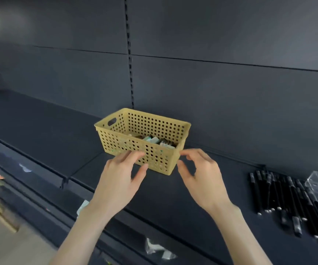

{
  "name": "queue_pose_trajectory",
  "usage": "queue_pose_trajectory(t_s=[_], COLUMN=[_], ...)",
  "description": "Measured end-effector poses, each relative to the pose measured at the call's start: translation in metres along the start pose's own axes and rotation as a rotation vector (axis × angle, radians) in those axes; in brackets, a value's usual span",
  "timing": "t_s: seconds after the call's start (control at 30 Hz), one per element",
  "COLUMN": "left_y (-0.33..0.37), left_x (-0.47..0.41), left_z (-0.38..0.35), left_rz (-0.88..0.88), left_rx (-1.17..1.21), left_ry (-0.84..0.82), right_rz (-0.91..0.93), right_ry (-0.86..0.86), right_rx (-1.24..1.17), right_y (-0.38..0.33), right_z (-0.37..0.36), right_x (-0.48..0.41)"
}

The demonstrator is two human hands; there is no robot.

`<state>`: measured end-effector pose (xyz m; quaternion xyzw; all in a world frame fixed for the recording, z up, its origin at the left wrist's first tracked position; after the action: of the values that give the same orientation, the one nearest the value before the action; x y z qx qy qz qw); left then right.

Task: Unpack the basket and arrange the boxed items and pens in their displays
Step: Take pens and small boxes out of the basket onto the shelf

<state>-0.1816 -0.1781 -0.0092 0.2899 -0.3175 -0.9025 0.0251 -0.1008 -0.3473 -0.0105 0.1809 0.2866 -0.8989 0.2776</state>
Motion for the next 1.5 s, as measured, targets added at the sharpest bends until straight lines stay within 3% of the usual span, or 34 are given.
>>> queue_pose_trajectory(t_s=[0.13,0.27,0.5,0.67,0.83,1.07,1.2,1.33,1.5], left_y=[-0.039,-0.075,-0.131,-0.153,-0.179,-0.190,-0.187,-0.189,-0.191], left_x=[-0.058,-0.112,-0.190,-0.220,-0.231,-0.227,-0.224,-0.218,-0.220], left_z=[0.013,0.015,-0.016,-0.049,-0.079,-0.101,-0.109,-0.113,-0.112], left_rz=[-0.041,-0.030,0.010,-0.058,0.029,0.247,0.395,0.504,0.623], left_rx=[0.036,0.096,0.017,-0.083,-0.274,-0.122,0.043,0.029,0.200], left_ry=[0.020,-0.059,-0.531,-0.822,-1.119,-1.191,-1.174,-1.226,-1.250], right_rz=[0.006,-0.003,-0.113,-0.225,-0.313,-0.400,-0.508,-0.570,-0.657], right_ry=[0.031,-0.040,-0.229,-0.450,-0.688,-0.854,-0.866,-0.897,-0.848], right_rx=[-0.010,0.051,0.211,0.292,0.375,0.425,0.285,0.203,-0.072], right_y=[-0.015,-0.021,-0.015,-0.006,0.012,0.023,0.028,0.030,0.036], right_z=[-0.023,-0.053,-0.095,-0.118,-0.131,-0.147,-0.156,-0.158,-0.159], right_x=[-0.059,-0.102,-0.156,-0.172,-0.179,-0.187,-0.190,-0.189,-0.192])
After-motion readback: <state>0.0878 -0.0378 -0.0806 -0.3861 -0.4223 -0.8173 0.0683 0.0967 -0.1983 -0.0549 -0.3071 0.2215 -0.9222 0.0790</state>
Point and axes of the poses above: each hand's wrist, its own x-axis away from the middle knuckle, its own z-axis out of the back of the hand, y = z × x, the point moved 4 cm from there along -x, towards the middle knuckle, and after that the axes turned 11 degrees about x, right-handed, at the moved point
